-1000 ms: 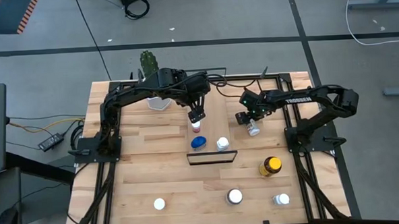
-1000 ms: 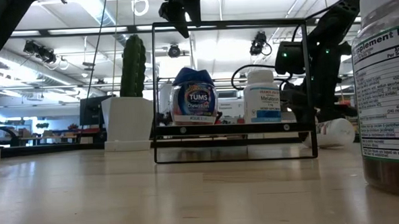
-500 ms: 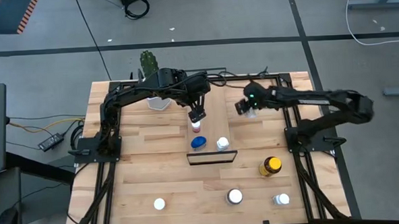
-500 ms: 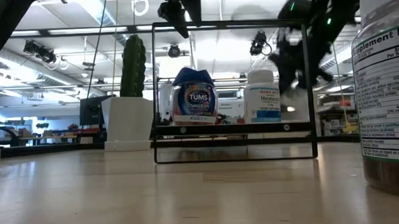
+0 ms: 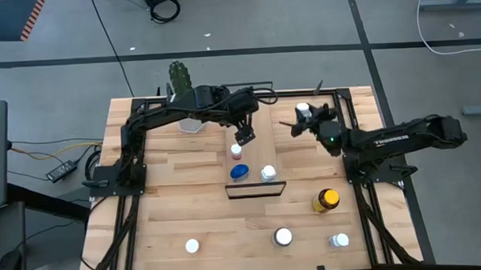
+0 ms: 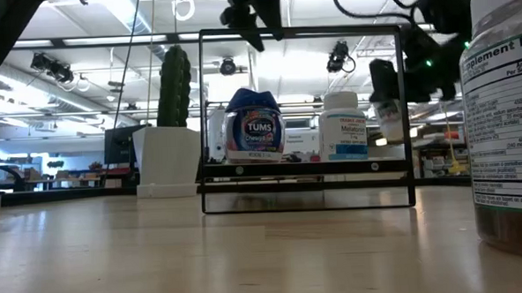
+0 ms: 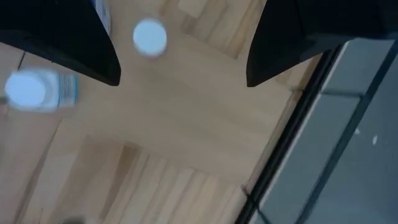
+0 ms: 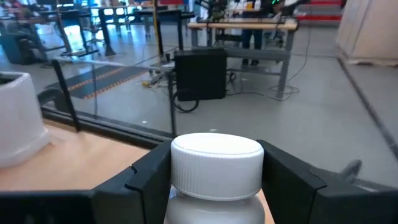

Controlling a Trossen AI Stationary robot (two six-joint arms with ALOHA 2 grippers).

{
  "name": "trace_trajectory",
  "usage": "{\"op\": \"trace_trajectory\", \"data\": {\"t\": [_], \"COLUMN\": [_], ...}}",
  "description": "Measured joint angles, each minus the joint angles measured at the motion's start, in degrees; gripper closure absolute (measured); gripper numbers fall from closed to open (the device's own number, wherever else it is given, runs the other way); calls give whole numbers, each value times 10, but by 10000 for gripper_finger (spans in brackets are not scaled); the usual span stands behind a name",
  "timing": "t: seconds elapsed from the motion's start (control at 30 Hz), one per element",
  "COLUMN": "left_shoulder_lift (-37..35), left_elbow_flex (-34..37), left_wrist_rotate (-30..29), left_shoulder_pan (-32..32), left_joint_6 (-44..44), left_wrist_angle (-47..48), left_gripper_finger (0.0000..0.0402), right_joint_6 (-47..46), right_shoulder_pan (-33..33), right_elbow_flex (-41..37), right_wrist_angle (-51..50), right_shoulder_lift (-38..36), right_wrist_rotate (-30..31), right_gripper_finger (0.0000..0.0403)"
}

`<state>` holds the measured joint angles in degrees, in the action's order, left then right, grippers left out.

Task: Pick and place medicine bottles onto shelf by color
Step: Put the white medicine bottle on the shelf

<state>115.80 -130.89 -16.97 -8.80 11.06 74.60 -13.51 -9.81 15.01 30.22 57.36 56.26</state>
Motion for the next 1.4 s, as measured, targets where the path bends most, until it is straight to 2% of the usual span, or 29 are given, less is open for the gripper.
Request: {"op": "trace_trajectory", "data": {"t": [0.17,0.43,0.63,0.8,1.0,1.4], "left_shoulder_lift": [2,1,1,1,1,1], "left_elbow_flex": [45,184,274,284,280,280], "left_wrist_rotate": [0,0,1,1,1,2], "left_shoulder_pan": [0,0,0,0,0,0], "left_joint_6": [-14,-13,2,6,8,12], "left_wrist_angle": [-67,-198,-239,-246,-254,-246], "left_gripper_finger": [49,49,49,49,49,49], "right_joint_6": [13,2,-14,-25,-112,-120], "right_shoulder_pan": [39,83,105,107,102,80], "right_elbow_flex": [-59,-118,-146,-146,-146,-129], "right_wrist_angle": [81,160,211,227,226,227], "right_shoulder_lift": [19,66,129,174,214,217], "right_wrist_rotate": [41,46,55,59,57,50], "right_gripper_finger": [186,186,186,185,161,96]}}
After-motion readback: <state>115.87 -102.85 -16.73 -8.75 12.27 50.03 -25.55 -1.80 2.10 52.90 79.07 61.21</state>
